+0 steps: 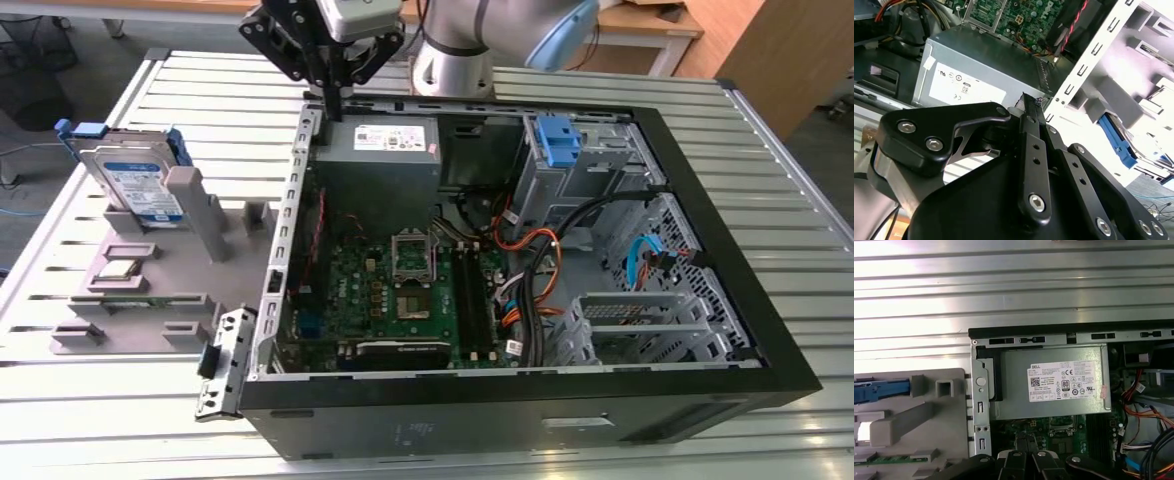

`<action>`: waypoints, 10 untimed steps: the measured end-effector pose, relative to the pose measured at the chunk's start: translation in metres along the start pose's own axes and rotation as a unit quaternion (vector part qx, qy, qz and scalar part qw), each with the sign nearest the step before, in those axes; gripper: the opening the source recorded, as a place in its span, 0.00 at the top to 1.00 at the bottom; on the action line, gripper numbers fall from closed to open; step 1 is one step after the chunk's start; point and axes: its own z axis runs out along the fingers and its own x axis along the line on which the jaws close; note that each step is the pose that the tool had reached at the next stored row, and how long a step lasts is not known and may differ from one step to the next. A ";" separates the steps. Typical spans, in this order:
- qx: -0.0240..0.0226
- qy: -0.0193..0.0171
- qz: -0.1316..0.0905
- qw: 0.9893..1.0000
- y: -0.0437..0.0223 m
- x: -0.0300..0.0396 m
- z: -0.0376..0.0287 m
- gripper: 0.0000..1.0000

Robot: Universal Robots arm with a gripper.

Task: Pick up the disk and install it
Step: 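Reach for the disk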

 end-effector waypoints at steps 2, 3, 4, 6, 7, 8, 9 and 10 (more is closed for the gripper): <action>0.000 0.000 0.000 1.000 -0.0003 0.0044 0.0000 0.90; 0.000 0.000 0.000 1.000 -0.0005 0.0070 0.0000 0.90; 0.000 -0.001 0.000 1.000 -0.0008 0.0100 0.0000 0.90; 0.000 -0.001 0.000 1.000 -0.0012 0.0160 0.0000 0.90; 0.000 -0.002 0.000 1.000 -0.0015 0.0190 0.0000 0.90; 0.000 -0.002 0.000 1.000 -0.0017 0.0222 -0.0001 0.90; 0.000 -0.002 0.000 1.000 -0.0019 0.0249 -0.0001 0.90; 0.000 -0.002 0.000 1.000 -0.0021 0.0277 -0.0002 0.90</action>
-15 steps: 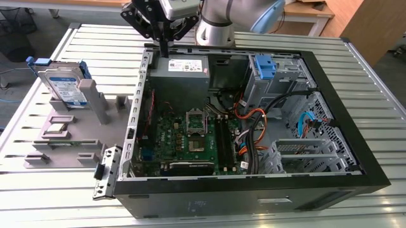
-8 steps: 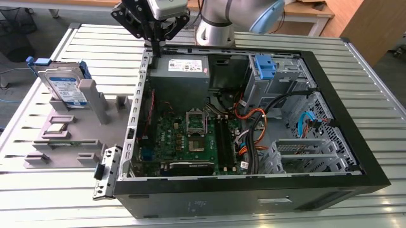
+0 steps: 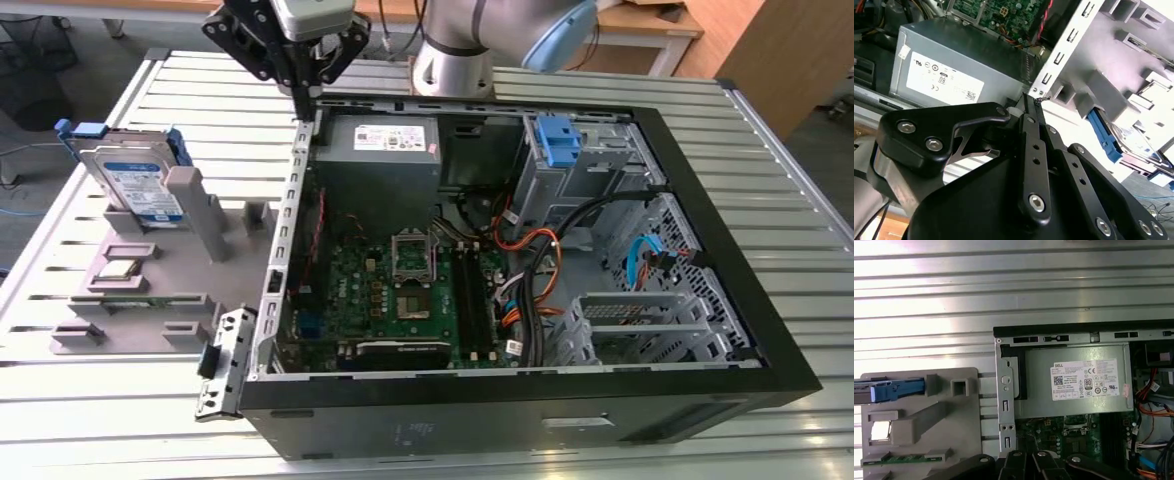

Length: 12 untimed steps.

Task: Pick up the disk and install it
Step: 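Reach for the disk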

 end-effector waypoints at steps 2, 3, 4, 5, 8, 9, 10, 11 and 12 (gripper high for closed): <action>0.000 0.000 0.000 1.000 -0.0004 0.0051 0.0000 0.90; 0.000 -0.001 0.000 1.000 -0.0006 0.0075 0.0000 0.90; 0.000 -0.001 0.000 1.000 -0.0008 0.0097 0.0000 0.90; 0.000 -0.001 0.000 1.000 -0.0010 0.0122 -0.0001 0.90; 0.000 -0.002 0.000 1.000 -0.0014 0.0186 -0.0002 0.90; 0.000 -0.002 0.000 1.000 -0.0016 0.0204 -0.0001 0.90; 0.000 -0.002 0.000 1.000 -0.0017 0.0219 -0.0001 0.90; 0.000 -0.002 0.000 1.000 -0.0018 0.0235 -0.0002 0.90; 0.000 -0.002 0.000 1.000 -0.0020 0.0257 -0.0002 0.90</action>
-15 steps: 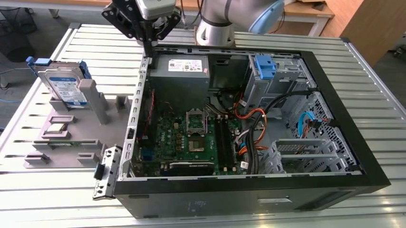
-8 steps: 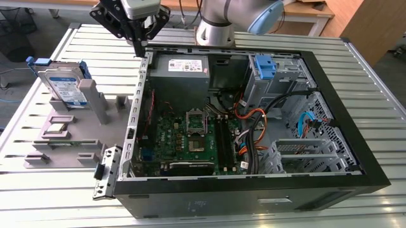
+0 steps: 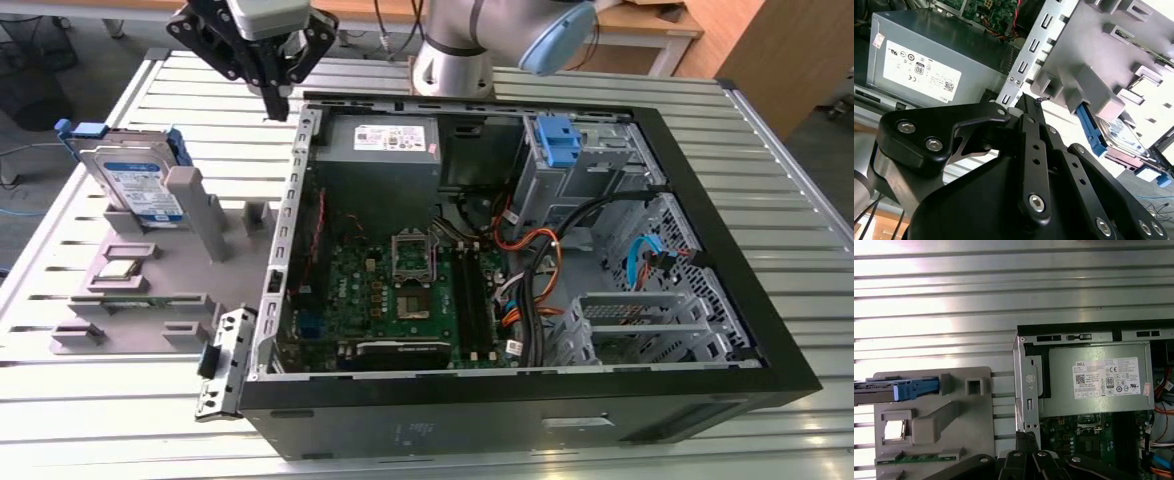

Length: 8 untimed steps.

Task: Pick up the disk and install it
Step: 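Reach for the disk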

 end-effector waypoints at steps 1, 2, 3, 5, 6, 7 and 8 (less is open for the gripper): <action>0.000 0.000 0.000 1.000 -0.0002 0.0020 0.0000 0.90; 0.000 0.000 0.000 1.000 -0.0003 0.0042 0.0000 0.90; 0.000 0.000 0.000 1.000 -0.0005 0.0066 0.0000 0.90; 0.000 0.000 0.000 1.000 -0.0009 0.0111 -0.0001 0.90; 0.000 0.000 0.000 1.000 -0.0010 0.0134 -0.0001 0.90; 0.000 -0.001 0.000 1.000 -0.0012 0.0158 -0.0001 0.90; 0.000 -0.001 0.000 1.000 -0.0014 0.0181 -0.0002 0.90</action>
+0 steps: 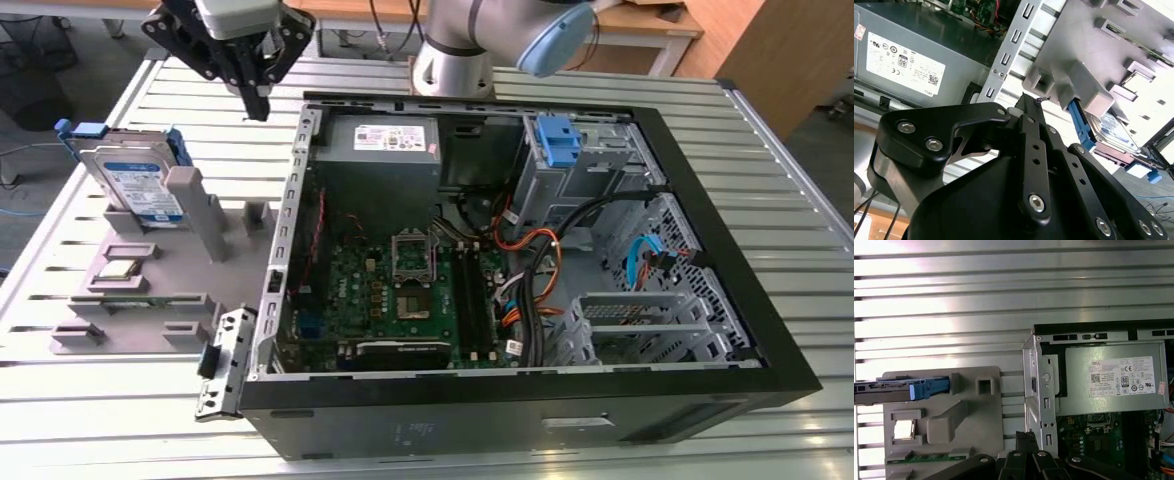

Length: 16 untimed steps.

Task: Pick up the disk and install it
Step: 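Reach for the disk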

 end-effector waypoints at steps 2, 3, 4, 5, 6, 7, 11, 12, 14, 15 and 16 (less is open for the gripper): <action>0.000 0.000 0.000 1.000 -0.0004 0.0048 -0.0001 0.90; 0.000 0.000 0.000 1.000 -0.0006 0.0073 -0.0002 0.90; 0.000 -0.001 0.000 1.000 -0.0007 0.0096 -0.0002 0.90; 0.000 -0.001 0.000 1.000 -0.0009 0.0114 -0.0002 0.90; 0.000 -0.001 0.000 1.000 -0.0010 0.0128 -0.0003 0.90; 0.000 -0.001 0.000 1.000 -0.0010 0.0135 -0.0002 0.90; 0.000 -0.001 0.000 1.000 -0.0012 0.0152 -0.0003 0.90; 0.000 -0.001 0.000 1.000 -0.0012 0.0161 -0.0003 0.90; 0.000 -0.001 0.000 1.000 -0.0013 0.0166 -0.0003 0.90; 0.000 -0.001 0.000 1.000 -0.0013 0.0168 -0.0003 0.90; 0.000 -0.001 0.000 1.000 -0.0013 0.0170 -0.0003 0.90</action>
